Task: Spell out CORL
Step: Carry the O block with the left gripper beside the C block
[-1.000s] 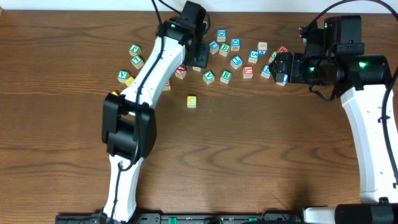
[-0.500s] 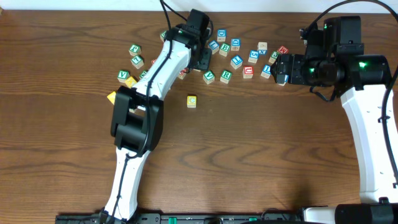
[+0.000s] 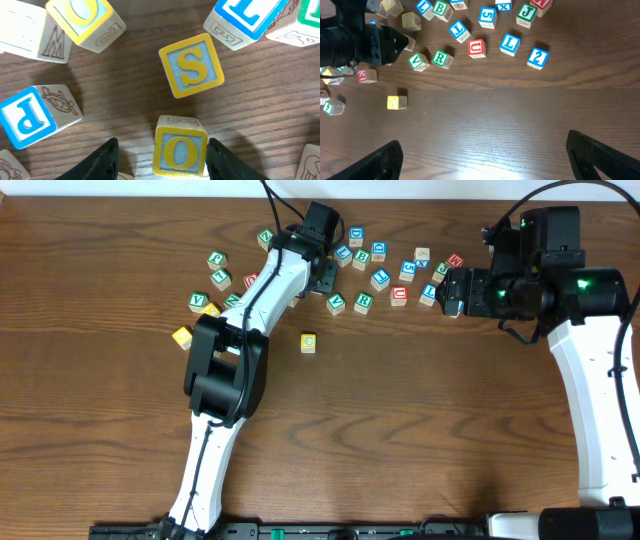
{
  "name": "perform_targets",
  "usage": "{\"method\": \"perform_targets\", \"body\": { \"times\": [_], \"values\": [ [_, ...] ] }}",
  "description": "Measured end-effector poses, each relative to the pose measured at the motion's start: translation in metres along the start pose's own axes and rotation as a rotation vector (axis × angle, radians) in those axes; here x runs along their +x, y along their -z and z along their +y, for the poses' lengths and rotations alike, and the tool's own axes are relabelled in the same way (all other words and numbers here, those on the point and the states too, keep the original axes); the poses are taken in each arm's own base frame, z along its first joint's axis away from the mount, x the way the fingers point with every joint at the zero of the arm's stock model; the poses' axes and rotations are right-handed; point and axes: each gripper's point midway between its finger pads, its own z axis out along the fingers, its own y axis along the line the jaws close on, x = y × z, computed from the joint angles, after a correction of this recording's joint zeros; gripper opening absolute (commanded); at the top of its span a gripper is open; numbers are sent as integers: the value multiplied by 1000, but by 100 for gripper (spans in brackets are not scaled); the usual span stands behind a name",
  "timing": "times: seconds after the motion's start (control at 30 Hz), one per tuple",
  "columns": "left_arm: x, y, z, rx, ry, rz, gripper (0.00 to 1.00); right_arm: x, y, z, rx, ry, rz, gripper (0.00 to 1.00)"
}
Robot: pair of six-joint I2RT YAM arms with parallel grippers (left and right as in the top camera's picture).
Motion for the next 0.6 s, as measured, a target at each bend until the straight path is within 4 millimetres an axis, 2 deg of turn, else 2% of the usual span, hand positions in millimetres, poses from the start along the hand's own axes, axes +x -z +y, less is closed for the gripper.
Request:
{"method": "perform_targets", "body": {
  "times": [0.43,0.6],
  "values": [
    [4,-5,-5,-2,-23,9,30,0,0,0,0,0,0,99],
    [4,-5,-6,-1,-26,8,28,0,0,0,0,0,0,99]
  ]
}}
